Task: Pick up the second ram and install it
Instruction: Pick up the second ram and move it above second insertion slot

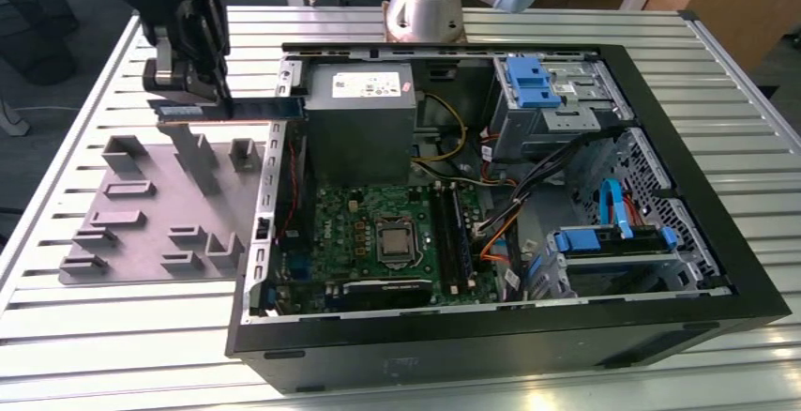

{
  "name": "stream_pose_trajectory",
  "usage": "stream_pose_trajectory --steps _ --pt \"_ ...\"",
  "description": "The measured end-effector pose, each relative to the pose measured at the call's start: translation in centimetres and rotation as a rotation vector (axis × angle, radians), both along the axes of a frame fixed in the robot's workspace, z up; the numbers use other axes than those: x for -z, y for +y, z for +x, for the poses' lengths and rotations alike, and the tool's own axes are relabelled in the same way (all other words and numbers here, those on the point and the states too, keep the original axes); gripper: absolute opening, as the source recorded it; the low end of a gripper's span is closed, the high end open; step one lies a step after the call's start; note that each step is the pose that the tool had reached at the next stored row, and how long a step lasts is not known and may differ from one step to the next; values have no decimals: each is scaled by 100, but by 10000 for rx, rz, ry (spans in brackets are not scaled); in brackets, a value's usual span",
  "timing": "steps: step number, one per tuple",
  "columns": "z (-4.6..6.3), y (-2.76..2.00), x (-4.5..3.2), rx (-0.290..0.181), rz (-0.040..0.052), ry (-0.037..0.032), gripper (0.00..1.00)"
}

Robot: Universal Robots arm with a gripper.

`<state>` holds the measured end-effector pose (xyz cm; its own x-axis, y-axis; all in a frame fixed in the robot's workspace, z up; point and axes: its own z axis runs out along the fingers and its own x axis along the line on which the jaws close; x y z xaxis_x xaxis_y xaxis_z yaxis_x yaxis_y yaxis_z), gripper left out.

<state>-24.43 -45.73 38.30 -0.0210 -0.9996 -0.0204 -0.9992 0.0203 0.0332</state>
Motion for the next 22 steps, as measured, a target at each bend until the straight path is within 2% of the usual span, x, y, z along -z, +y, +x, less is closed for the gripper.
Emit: stream_pose_trajectory --steps 22 --pt "364 0 0 0 0 0 14"
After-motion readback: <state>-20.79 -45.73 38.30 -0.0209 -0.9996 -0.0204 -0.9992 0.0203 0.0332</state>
